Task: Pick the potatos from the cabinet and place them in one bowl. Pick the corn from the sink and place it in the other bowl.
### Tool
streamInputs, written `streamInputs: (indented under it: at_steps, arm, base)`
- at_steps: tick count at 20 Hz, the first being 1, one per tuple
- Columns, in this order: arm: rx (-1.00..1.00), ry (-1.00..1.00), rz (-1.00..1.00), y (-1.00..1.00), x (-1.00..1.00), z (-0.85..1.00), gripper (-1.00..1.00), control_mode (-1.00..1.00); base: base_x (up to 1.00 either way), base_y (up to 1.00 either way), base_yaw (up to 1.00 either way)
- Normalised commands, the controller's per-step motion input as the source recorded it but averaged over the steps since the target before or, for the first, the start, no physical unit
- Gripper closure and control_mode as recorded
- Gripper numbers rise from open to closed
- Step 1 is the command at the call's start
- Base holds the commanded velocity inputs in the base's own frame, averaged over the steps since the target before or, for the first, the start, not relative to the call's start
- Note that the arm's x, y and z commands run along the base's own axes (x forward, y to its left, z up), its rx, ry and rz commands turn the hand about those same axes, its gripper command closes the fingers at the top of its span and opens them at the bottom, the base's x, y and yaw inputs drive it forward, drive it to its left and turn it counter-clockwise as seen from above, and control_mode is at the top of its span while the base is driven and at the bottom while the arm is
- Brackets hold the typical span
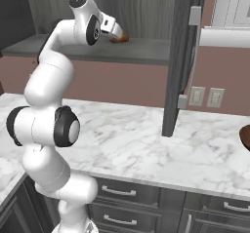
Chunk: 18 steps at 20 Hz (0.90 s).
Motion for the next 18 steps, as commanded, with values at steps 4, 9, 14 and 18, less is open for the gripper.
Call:
streamInputs:
  at_steps: [4, 9, 14, 18]
  arm:
    - [0.00, 0.00, 0.00, 0.00, 0.32, -0.12, -1.00, -1.00]
    - [0.00, 0.00, 0.00, 0.00, 0.23, -0.21, -1.00, -1.00]
    - [0.00, 0.00, 0.00, 0.00, 0.24, -0.10, -1.00, -1.00]
    - [0.00, 0.00, 0.00, 0.00, 0.31, 0.00, -1.00, -1.00]
  base:
    - [0.00, 0.00, 0.00]
    - [0.00, 0.00, 0.00]
    - [0.00, 0.00, 0.00]
    - [0.00, 0.00, 0.00]
